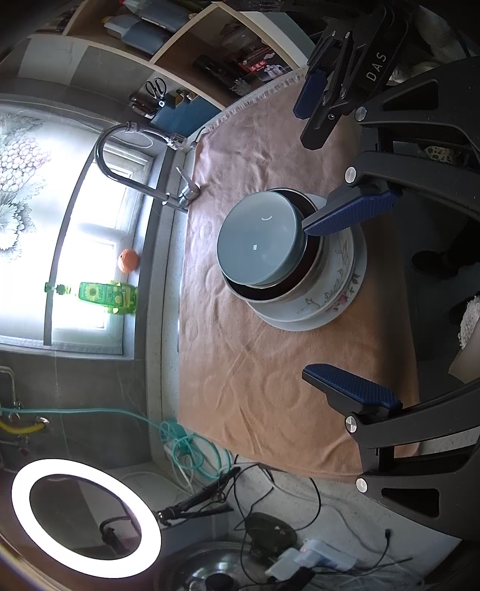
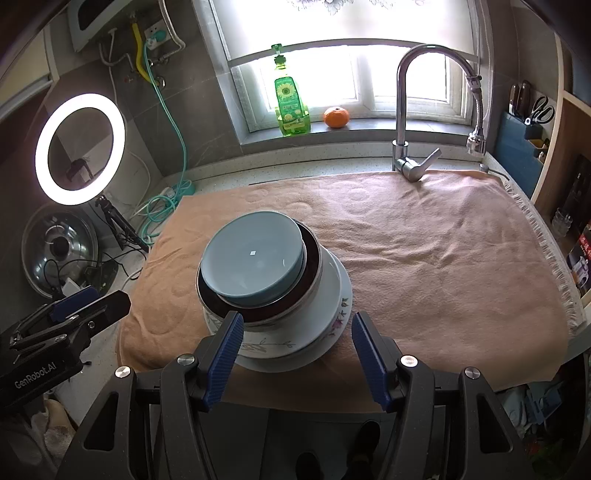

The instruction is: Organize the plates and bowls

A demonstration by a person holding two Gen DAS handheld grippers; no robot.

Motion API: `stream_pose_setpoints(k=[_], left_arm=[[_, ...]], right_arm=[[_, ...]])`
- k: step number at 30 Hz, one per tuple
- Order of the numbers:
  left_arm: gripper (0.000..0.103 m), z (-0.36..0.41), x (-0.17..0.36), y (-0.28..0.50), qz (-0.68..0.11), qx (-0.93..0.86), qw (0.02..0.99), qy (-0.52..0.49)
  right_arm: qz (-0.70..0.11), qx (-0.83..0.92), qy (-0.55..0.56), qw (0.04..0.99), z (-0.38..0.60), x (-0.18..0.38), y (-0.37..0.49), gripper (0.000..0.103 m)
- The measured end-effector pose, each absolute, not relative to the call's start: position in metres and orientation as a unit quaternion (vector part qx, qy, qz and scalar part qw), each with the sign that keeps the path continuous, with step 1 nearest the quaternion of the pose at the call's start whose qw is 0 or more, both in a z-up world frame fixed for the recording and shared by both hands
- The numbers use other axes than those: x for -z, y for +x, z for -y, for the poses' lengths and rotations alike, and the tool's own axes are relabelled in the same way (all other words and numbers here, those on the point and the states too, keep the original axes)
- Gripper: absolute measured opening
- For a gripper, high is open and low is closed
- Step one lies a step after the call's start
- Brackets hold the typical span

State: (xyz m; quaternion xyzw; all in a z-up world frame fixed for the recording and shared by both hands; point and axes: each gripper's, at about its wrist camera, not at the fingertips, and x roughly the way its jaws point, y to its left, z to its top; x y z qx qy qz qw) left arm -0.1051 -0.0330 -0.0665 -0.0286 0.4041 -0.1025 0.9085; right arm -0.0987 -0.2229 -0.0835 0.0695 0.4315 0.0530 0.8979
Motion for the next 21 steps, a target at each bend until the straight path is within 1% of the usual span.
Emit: stream_pose_setpoints(k=[21], left_arm=[[0.072,0.036,0.0625,-0.1056,-0.399,0.104,0.911,-0.026]], right_arm=[[-0.43,-0.056,0.071,0.898,0.2219,0.081,-0.1018,0.057]])
